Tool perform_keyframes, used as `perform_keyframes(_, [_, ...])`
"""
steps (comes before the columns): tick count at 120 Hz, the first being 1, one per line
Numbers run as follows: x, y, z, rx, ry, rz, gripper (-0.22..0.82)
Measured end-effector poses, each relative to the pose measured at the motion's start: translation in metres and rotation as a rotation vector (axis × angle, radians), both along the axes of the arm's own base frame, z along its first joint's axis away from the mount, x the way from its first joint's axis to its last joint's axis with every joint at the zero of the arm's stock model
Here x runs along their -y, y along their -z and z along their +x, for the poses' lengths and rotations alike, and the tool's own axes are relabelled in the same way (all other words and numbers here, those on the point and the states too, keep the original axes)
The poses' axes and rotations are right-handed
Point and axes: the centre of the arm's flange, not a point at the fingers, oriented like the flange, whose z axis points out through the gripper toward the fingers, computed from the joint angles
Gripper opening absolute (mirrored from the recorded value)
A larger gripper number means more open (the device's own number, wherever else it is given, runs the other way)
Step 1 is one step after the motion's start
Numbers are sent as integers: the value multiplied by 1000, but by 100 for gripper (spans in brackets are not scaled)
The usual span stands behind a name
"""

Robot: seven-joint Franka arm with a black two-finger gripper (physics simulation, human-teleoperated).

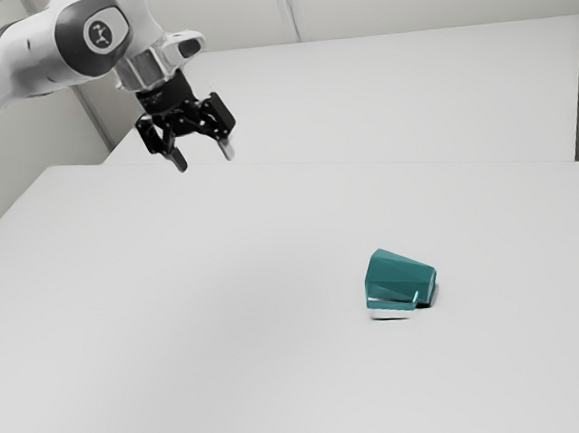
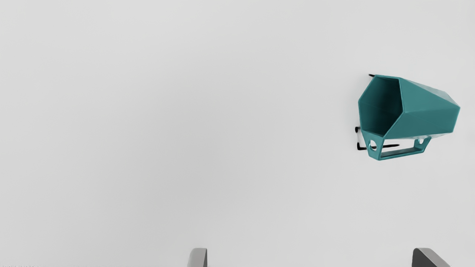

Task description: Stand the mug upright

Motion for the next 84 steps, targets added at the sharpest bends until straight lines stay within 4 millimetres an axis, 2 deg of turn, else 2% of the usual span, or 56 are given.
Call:
perform_keyframes(34, [7, 76, 1, -107, -59, -281, 60])
perform_keyframes(46, [11, 111, 1, -110, -63, -360, 60])
perform_keyframes(68, [43, 165, 4, -48, -28, -489, 60])
perform_keyframes(84, [55, 203, 14, -4, -31, -590, 60])
